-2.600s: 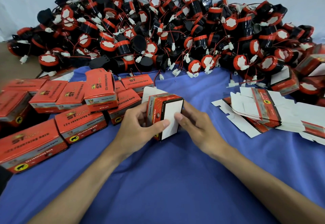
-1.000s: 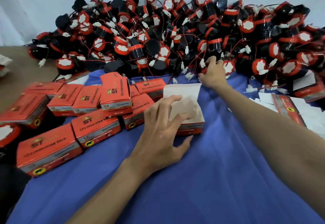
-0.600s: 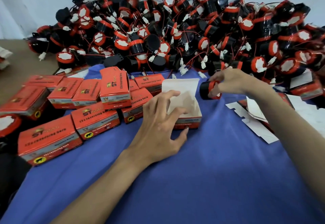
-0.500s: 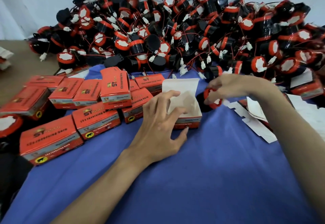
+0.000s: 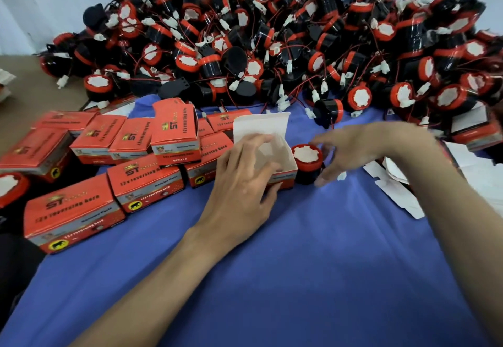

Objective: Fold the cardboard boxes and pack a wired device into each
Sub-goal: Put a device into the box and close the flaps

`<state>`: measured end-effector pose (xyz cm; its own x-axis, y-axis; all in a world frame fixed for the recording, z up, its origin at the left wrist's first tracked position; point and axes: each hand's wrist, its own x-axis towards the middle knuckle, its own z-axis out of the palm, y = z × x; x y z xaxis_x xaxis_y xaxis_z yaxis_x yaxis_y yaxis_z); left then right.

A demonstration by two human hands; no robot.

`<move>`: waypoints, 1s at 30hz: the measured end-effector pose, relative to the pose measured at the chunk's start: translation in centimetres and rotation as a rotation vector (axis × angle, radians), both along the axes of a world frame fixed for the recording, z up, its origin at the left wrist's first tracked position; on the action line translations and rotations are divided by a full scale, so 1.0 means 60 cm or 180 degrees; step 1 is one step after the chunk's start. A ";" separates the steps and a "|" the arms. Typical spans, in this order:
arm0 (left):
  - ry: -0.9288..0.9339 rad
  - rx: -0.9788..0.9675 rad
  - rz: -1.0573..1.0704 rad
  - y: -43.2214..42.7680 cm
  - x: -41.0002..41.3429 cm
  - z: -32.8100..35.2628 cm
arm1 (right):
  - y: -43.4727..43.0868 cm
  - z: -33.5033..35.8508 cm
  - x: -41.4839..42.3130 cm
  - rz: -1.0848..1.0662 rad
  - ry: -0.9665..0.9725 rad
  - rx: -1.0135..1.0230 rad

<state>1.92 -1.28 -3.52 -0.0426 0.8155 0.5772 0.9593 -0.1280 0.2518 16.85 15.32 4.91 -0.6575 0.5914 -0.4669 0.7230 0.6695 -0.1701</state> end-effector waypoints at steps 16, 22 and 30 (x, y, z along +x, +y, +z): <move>-0.0272 -0.0063 -0.0307 -0.001 -0.001 0.002 | -0.140 -0.142 0.086 0.0795 0.2137 0.1186; -0.0503 0.0256 -0.0994 -0.020 0.006 0.012 | -0.136 -0.131 0.086 0.0886 0.2433 0.0844; -0.0049 0.0672 -0.1076 -0.015 0.010 0.007 | -0.126 -0.124 0.105 0.0727 0.2006 0.0849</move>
<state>2.52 -2.18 -3.07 0.1979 0.6485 0.7350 0.8506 -0.4863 0.2000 23.17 7.73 -2.55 -0.8751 0.4480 0.1831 0.3784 0.8692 -0.3184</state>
